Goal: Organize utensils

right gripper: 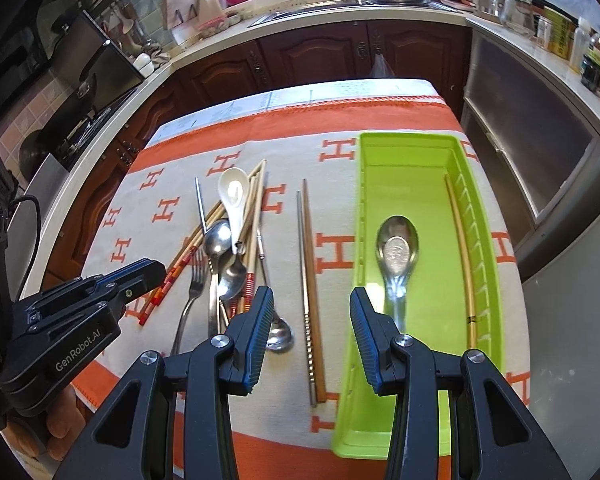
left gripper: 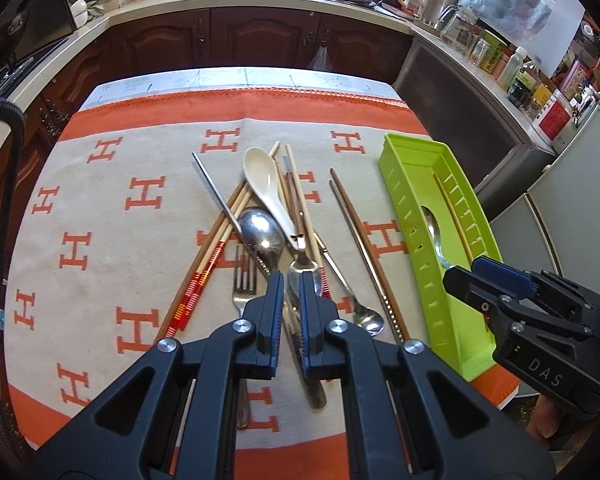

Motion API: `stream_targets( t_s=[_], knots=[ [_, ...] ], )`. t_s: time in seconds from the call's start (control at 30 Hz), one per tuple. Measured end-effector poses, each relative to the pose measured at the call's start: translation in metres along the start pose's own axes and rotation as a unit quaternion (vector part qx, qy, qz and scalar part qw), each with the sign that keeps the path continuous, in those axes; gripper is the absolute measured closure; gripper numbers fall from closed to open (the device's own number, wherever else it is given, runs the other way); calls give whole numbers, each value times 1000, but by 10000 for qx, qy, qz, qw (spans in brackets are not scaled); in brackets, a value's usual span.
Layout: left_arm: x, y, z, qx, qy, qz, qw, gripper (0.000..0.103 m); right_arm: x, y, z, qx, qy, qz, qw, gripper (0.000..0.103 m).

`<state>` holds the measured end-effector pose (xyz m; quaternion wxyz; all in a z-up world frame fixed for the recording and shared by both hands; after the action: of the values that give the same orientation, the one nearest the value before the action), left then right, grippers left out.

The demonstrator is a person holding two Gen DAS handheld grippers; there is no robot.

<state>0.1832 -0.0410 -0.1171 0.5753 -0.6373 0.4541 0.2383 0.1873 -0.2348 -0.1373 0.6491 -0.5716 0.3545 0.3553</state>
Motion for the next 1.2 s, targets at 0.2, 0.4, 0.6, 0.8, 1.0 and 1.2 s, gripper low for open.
stream_targets(
  t_s=[0.2,0.4,0.6,0.8,1.0,1.2],
  knots=[
    [-8,2,12,44,-225,-52,9997,99,2,0,14,-129,-17,32,9999,63],
    [-19,3,32,172,-633,-213,9976,99,9,-2,23,-225,54,87,9997,63],
    [-20,3,60,49,-879,-152,9960,99,15,-5,30,-274,82,113,9995,63],
    [-17,-3,85,37,-1070,-97,9942,99,24,-11,39,-338,93,183,9992,63],
    [6,-12,106,-53,-776,281,9966,99,49,-31,39,-126,-114,523,9985,63],
    [36,-20,115,18,-484,608,9970,99,81,-59,31,231,-174,946,9951,66]
  ],
)
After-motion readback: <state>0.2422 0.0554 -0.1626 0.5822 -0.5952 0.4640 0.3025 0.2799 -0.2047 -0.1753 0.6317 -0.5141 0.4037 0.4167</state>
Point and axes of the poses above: each gripper's, at about its wrist camera, not at the fingertips, and x roughly the way its jaws point, z to its left, y to its underside, the point moved 5 cm from there along x, roughly the way its jaws point, and after that the axes turned 5 degrees about y, right-handed, at the moved point
